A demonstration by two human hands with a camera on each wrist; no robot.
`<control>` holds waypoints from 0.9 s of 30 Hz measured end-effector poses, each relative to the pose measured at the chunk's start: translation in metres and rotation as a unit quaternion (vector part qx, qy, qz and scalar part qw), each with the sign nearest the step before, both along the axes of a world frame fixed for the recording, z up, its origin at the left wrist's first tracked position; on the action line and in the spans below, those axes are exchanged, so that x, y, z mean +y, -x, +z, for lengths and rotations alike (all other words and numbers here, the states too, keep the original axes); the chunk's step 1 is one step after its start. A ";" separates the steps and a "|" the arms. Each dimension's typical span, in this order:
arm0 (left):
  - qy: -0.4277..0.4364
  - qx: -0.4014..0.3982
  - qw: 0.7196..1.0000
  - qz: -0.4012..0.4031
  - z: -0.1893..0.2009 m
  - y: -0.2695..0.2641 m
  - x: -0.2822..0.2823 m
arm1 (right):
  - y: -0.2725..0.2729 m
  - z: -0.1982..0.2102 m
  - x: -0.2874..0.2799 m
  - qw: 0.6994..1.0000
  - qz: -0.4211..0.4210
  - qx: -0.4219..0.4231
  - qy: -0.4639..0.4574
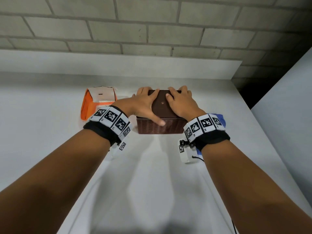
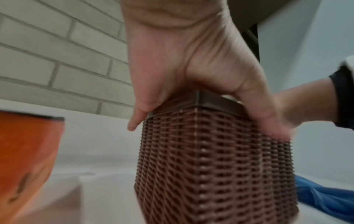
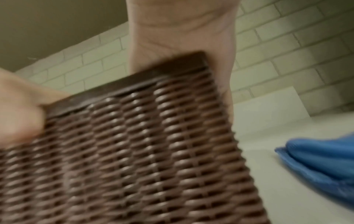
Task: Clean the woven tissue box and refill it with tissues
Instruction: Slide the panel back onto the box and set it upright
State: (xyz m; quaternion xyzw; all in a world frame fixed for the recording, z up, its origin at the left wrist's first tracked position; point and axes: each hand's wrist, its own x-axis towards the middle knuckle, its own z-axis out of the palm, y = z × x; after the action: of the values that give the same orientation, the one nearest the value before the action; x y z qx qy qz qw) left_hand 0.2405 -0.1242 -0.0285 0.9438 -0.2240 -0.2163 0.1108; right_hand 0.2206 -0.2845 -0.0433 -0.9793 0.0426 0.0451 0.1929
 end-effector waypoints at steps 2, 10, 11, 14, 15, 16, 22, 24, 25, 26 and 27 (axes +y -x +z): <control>0.023 0.007 0.999 0.030 0.000 0.001 -0.005 | 0.001 -0.002 -0.001 1.000 0.006 -0.004 0.012; 0.042 -0.142 0.984 0.095 -0.029 0.005 -0.016 | 0.001 -0.008 0.002 0.999 -0.014 -0.033 0.022; 0.041 -0.143 0.984 0.096 -0.030 0.003 -0.016 | 0.000 -0.009 0.002 0.999 -0.020 -0.027 0.017; 0.053 -0.135 0.985 0.094 -0.029 0.003 -0.017 | 0.001 -0.006 0.003 1.000 -0.028 -0.002 -0.009; 0.067 -0.135 0.983 0.100 -0.028 0.003 -0.017 | 0.001 -0.004 0.003 0.999 -0.023 0.007 -0.022; 0.090 -0.131 0.980 0.118 -0.028 0.003 -0.016 | 0.001 -0.001 0.003 0.999 -0.020 0.019 -0.039; 0.332 0.097 0.836 0.425 -0.026 -0.004 -0.005 | 0.001 0.015 -0.005 0.948 -0.186 0.108 -0.236; 0.400 0.194 0.768 0.461 -0.024 0.000 -0.001 | 0.008 0.018 -0.007 0.937 -0.216 0.108 -0.251; 0.421 0.221 0.747 0.465 -0.021 0.004 -0.001 | 0.009 0.020 -0.008 0.932 -0.227 0.109 -0.260; 0.437 0.240 0.726 0.475 -0.018 0.005 -0.001 | 0.009 0.023 -0.007 0.931 -0.236 0.110 -0.256; 0.439 0.251 0.715 0.483 -0.019 0.003 0.002 | 0.008 0.027 -0.006 0.926 -0.246 0.135 -0.253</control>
State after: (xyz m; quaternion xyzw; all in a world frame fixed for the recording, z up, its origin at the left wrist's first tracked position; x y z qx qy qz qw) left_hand 0.2376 -0.1225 -0.0473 0.6801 0.2282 -0.2397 0.6541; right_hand 0.2130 -0.2905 -0.0163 -0.8412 0.2949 0.1375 0.4320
